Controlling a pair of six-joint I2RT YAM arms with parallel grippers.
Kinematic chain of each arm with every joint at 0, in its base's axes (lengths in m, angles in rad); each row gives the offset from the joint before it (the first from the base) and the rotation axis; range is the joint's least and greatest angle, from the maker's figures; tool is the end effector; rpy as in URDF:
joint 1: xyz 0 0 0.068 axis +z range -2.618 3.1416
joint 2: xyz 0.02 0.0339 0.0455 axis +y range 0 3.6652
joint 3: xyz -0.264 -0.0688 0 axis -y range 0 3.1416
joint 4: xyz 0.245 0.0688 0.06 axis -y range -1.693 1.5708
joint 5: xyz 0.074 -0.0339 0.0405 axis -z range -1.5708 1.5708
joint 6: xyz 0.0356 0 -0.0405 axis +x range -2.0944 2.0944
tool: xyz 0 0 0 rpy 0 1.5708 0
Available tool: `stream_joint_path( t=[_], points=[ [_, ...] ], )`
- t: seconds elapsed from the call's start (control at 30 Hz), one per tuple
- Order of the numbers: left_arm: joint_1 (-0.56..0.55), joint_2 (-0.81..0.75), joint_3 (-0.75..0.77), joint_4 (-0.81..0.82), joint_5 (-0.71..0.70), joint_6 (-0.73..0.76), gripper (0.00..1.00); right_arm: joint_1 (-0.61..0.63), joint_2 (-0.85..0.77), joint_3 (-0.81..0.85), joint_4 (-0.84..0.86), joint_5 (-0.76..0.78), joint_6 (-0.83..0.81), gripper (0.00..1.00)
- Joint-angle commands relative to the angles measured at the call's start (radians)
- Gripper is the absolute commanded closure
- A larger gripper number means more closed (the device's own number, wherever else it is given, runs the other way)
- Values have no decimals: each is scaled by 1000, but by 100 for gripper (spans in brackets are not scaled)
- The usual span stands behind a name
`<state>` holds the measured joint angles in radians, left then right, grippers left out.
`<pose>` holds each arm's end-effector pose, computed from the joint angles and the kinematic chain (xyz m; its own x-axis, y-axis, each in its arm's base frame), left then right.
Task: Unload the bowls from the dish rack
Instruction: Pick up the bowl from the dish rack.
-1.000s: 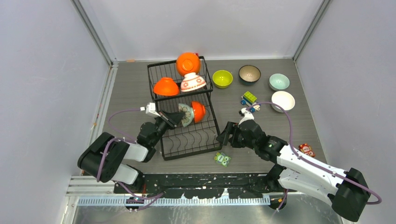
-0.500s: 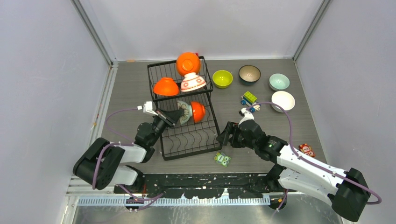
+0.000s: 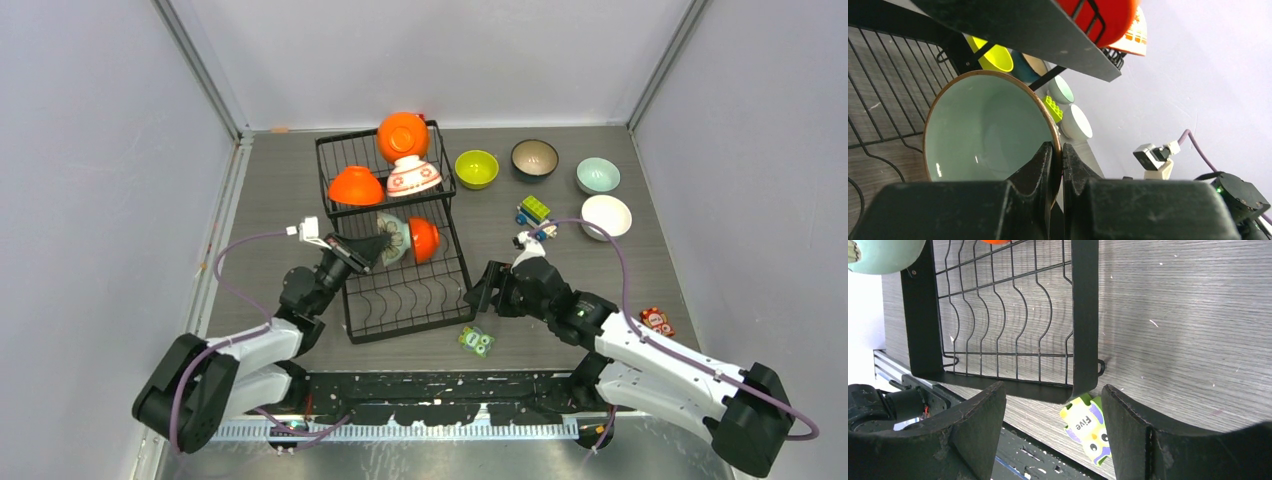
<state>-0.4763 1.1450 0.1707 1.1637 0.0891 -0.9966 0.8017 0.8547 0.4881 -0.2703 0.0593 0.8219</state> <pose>0.1814 -0.0971 0.2055 -0.3578 -0.7565 -0.5475 0.4307 0.3865 -0.8155 0.1302 0.1315 0.2157 -0.7827 0.2426 -0.5732 -0.1628 0.8090 0.5648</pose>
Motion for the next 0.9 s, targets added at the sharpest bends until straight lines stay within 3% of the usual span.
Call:
stream_joint_path(
  t=[0.0, 0.27, 0.47, 0.63, 0.87],
  points=[
    [-1, -127, -2, -82, 54, -8, 100, 5, -39, 54, -11, 15, -20, 26],
    [-25, -427, 6, -438, 111, 8, 100, 5, -82, 113, -116, 40, -43, 26],
    [-51, -650, 91, -807, 165, 85, 100, 5, -150, 149, -212, 72, -52, 26],
    [-68, -740, 148, -1002, 201, 128, 100, 5, -208, 208, -324, 118, -69, 26],
    [-140, -744, 271, -1220, 238, 253, 100, 5, -271, 331, -479, 233, -119, 26]
  ],
)
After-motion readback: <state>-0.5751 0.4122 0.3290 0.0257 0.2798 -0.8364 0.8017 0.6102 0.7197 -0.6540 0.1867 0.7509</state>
